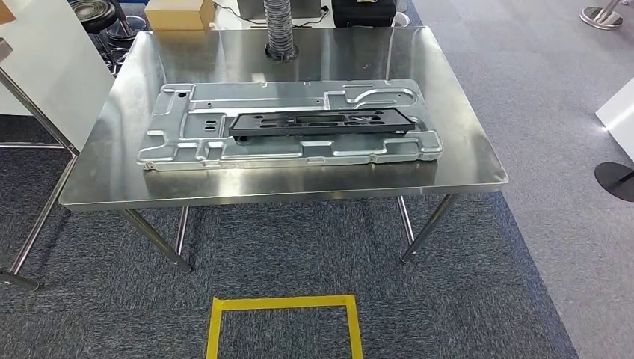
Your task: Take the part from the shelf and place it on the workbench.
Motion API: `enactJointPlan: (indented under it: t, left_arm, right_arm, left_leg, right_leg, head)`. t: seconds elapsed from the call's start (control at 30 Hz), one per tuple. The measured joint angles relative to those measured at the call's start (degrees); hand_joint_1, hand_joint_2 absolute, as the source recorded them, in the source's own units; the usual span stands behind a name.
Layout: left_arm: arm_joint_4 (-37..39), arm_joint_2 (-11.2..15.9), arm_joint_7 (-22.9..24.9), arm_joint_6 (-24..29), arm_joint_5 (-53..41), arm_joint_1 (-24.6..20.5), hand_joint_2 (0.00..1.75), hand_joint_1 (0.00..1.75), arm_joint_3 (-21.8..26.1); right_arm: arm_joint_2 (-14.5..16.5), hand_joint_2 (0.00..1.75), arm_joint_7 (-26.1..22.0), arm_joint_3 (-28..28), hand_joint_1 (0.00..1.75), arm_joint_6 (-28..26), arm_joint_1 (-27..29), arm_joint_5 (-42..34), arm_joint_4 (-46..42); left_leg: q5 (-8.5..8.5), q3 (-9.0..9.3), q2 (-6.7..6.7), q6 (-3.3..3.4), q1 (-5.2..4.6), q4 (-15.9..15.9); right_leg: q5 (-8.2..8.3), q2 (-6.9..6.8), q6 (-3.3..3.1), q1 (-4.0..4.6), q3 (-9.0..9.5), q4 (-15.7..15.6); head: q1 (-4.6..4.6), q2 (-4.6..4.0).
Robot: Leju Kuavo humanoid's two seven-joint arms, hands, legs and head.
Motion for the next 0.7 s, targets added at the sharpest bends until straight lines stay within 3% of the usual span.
enactJointPlan:
  t: [0.07,0.13,0.2,0.23,0.3,0.37,0.4,0.43,0.47,0.53,0.6,0.63,0.7]
  left_arm:
    - [0.0,-0.02,-0.02,-0.2,-0.17,-0.01,0.0,0.0,-0.36]
    - [0.0,-0.03,-0.07,-0.26,-0.27,-0.05,0.0,0.0,-0.49]
    - [0.0,0.03,-0.11,-0.27,-0.32,-0.06,0.0,0.0,-0.5]
    - [0.0,0.08,-0.14,-0.27,-0.35,-0.04,0.0,0.0,-0.51]
    - [0.0,0.14,-0.21,-0.38,-0.41,0.05,0.0,0.0,-0.54]
    - [0.0,0.11,-0.26,-0.67,-0.47,0.03,0.0,0.0,-0.57]
    - [0.0,0.11,-0.27,-0.83,-0.48,-0.01,0.0,0.0,-0.57]
    - [0.0,0.11,-0.28,-0.96,-0.5,-0.04,0.0,0.0,-0.58]
    - [0.0,0.11,-0.28,-1.05,-0.51,-0.05,0.0,0.0,-0.58]
    - [0.0,0.11,-0.28,-1.13,-0.53,-0.16,0.0,0.0,-0.58]
    - [0.0,0.11,-0.28,-1.19,-0.56,-0.4,0.0,0.0,-0.59]
    - [0.0,0.11,-0.27,-1.27,-0.59,-0.49,0.0,0.0,-0.59]
    - [0.01,0.11,-0.09,-1.63,-0.66,-0.51,0.0,0.0,-0.61]
  right_arm:
    - [0.15,1.75,2.19,0.64,0.0,0.81,-0.38,2.28,2.58]
    - [0.32,1.75,3.17,1.0,0.0,1.14,-0.64,3.07,4.38]
    - [0.47,1.75,3.67,1.11,0.0,1.47,-0.75,3.28,5.76]
    - [0.54,1.75,3.97,1.18,0.0,1.93,-0.82,3.39,6.32]
    - [0.72,1.75,5.23,1.46,0.0,3.93,-1.07,3.72,7.29]
    - [0.83,1.75,7.95,1.76,0.0,7.87,-1.19,4.08,8.19]
    - [0.86,1.75,9.46,1.85,0.0,10.07,-1.24,4.25,8.61]
    - [0.89,1.75,10.69,1.91,0.0,11.89,-1.3,4.42,9.04]
    - [0.93,1.75,11.46,1.95,0.0,13.03,-1.38,4.57,9.42]
    - [1.06,1.75,12.04,2.01,0.0,13.9,-1.55,4.77,10.0]
    - [1.2,1.75,12.46,2.08,0.0,14.45,-1.69,4.83,10.36]
    - [1.25,1.75,13.01,2.12,0.0,15.22,-1.76,4.85,10.51]
    - [1.27,1.75,15.0,2.14,0.0,18.48,-1.86,4.71,10.75]
  left_leg:
    - [0.65,-1.04,0.02,-0.49,-0.09,0.41]
    - [1.45,-1.57,0.11,-1.15,-0.07,0.52]
    - [2.02,-1.91,0.05,-1.85,0.02,0.56]
    - [1.33,-2.21,-0.08,-2.18,0.01,1.08]
    - [-3.04,-3.58,-0.31,-2.73,0.03,5.29]
    - [-8.4,-5.39,-0.33,-3.07,0.1,13.02]
    - [-9.5,-5.8,-0.33,-3.19,0.13,16.22]
    - [-9.2,-5.47,-0.33,-3.27,0.16,17.81]
    - [-7.75,-4.16,-0.32,-3.31,0.22,17.26]
    - [-5.17,1.01,-0.34,-3.23,0.4,10.71]
    - [-5.68,6.02,-0.41,-2.76,0.28,2.9]
    - [-6.42,7.07,-0.45,-2.4,0.15,0.83]
    - [-6.08,6.83,-0.38,-1.41,0.0,0.12]
  right_leg:
    - [1.3,0.13,-0.65,0.22,5.82,-8.55]
    - [0.81,0.25,-1.19,0.59,8.41,-13.12]
    - [1.22,0.16,-1.7,0.59,8.23,-13.94]
    - [1.64,0.06,-2.04,0.45,7.95,-14.18]
    - [2.64,-0.16,-2.75,0.16,7.02,-14.39]
    - [3.55,-0.27,-3.02,0.3,5.55,-13.98]
    - [3.98,-0.35,-2.98,0.35,4.71,-13.65]
    - [4.39,-0.42,-2.93,0.37,3.81,-13.25]
    - [4.76,-0.46,-2.83,0.36,2.86,-12.77]
    - [5.38,-0.43,-2.5,0.33,1.03,-11.66]
    - [6.02,-0.37,-1.92,0.44,-0.11,-10.78]
    - [6.44,-0.38,-1.6,0.49,-0.35,-10.61]
    - [7.24,-0.36,-0.92,0.52,-0.64,-10.63]
  head:
    - [-0.04,0.01]
    - [-0.07,0.01]
    - [-0.05,0.01]
    - [-0.08,0.01]
    - [-0.3,0.0]
    - [-0.45,0.0]
    - [-0.47,0.0]
    - [-0.47,0.0]
    - [-0.47,0.0]
    - [-0.49,0.0]
    - [-0.44,0.01]
    - [-0.44,0.0]
    - [-0.39,-0.01]
